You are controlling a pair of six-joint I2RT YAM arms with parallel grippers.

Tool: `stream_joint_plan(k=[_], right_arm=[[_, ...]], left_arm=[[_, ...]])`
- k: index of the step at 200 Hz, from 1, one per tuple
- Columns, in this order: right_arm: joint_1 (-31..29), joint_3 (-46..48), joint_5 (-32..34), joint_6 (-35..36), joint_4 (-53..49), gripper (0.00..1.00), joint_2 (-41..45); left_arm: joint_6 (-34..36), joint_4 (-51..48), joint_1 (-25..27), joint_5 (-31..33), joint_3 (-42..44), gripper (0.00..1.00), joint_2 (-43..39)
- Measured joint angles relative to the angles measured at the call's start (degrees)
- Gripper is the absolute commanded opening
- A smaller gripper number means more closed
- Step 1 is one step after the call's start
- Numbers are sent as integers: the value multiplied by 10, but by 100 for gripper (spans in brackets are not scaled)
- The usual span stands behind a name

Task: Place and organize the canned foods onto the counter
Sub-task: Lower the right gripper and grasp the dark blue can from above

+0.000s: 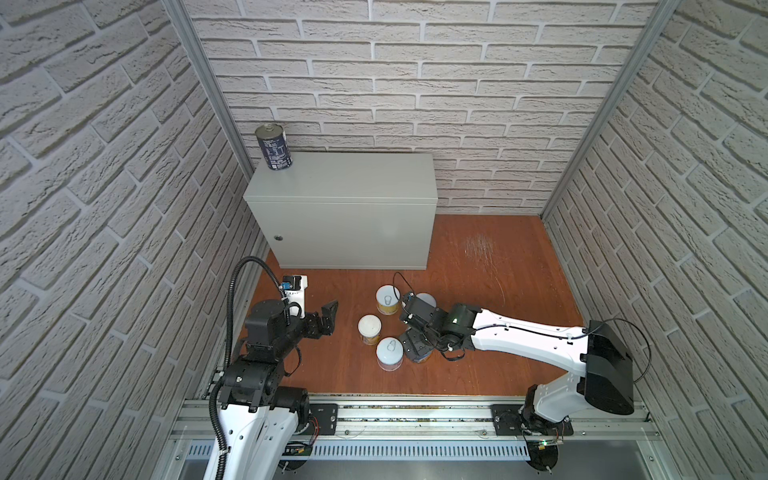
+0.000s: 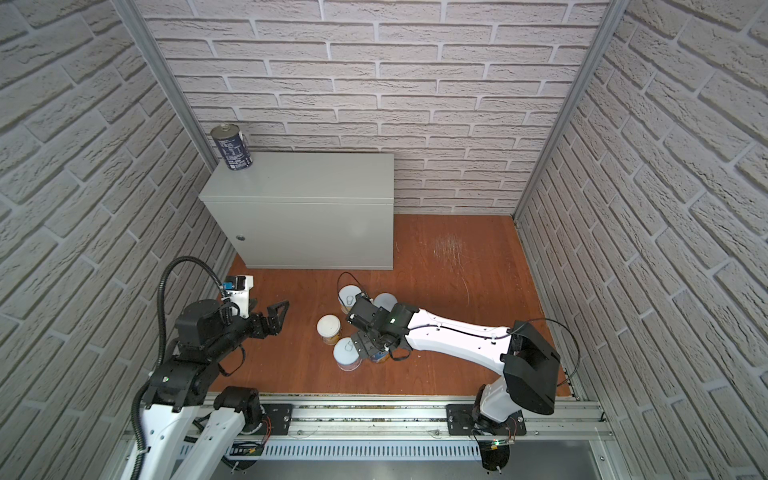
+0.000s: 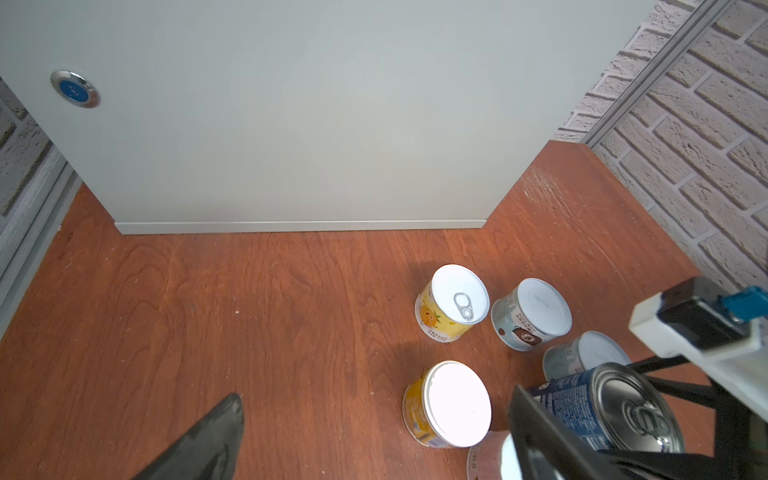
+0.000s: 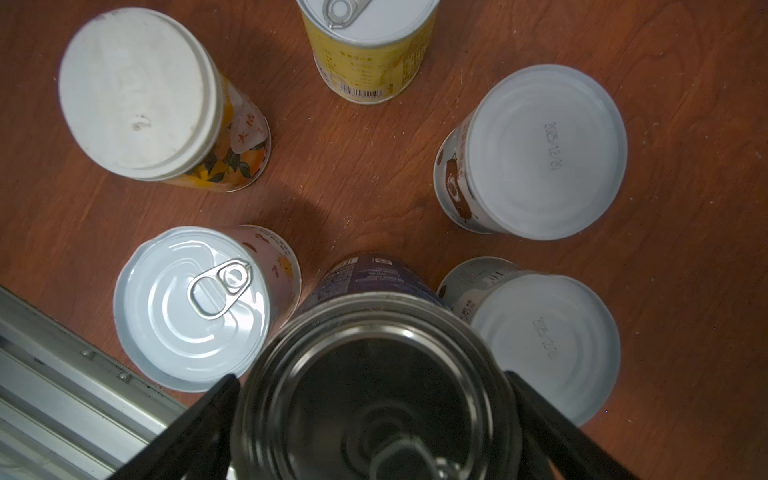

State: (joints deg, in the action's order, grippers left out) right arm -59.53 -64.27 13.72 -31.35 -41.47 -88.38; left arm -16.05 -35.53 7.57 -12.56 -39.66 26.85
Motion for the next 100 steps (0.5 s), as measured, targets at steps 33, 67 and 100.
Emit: stream_joint_plan(k=[33, 67, 100], right_arm=[[0, 0, 5, -4, 0, 86, -5], [0, 2, 10, -13, 2, 86, -4], [0, 4, 12, -16, 4, 86, -3]], left_arm=[[2, 1, 0, -4, 0, 98, 0], [6, 2, 0, -4, 0, 98, 1], [9, 3, 0, -7, 0, 98, 1]])
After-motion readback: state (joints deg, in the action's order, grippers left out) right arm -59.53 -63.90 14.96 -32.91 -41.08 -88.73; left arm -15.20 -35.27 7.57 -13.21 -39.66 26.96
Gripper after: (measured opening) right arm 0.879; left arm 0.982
